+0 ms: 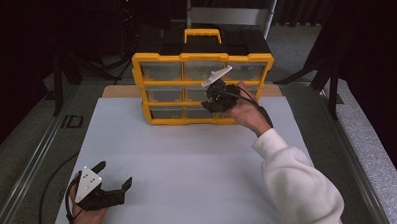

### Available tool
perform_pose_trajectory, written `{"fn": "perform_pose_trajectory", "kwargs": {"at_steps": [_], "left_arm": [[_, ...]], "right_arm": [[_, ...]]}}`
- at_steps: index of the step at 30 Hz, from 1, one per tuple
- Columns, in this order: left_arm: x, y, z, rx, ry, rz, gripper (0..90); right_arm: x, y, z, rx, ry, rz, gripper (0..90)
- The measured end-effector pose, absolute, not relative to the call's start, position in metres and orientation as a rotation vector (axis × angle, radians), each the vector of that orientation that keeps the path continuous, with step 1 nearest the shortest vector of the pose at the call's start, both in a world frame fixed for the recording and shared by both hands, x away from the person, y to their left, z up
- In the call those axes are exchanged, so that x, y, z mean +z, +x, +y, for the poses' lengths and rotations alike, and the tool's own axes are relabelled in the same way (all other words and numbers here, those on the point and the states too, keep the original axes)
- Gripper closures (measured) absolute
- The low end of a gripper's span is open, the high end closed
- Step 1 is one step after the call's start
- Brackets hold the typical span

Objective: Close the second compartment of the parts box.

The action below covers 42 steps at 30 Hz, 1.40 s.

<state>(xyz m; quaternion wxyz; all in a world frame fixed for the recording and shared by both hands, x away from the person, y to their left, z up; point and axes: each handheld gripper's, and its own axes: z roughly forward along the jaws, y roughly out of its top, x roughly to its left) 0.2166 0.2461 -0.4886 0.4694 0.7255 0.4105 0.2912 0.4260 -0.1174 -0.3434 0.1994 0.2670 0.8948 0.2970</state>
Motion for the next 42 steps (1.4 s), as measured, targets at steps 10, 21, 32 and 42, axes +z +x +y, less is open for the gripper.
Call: {"fn": "perform_pose_trajectory", "kwargs": {"at_steps": [10, 21, 32, 42], "left_arm": [[-0.488, 0.216, 0.246, 0.716, 1.779, 1.006, 0.1], [-0.488, 0.216, 0.246, 0.716, 1.782, 1.004, 0.1], [-0.488, 0.216, 0.246, 0.717, 1.78, 1.004, 0.1], [-0.488, 0.216, 0.245, 0.716, 1.778, 1.003, 0.1]], "right_arm": [[-0.358, 0.404, -0.108, 0.801, 0.662, 2.565, 23.3], [-0.379, 0.384, -0.107, 0.806, 0.626, 2.607, 13.5], [-0.399, 0.36, -0.119, 0.835, 0.63, 2.589, 12.1], [-0.415, 0.333, -0.142, 0.883, 0.67, 2.533, 9.8]]}}
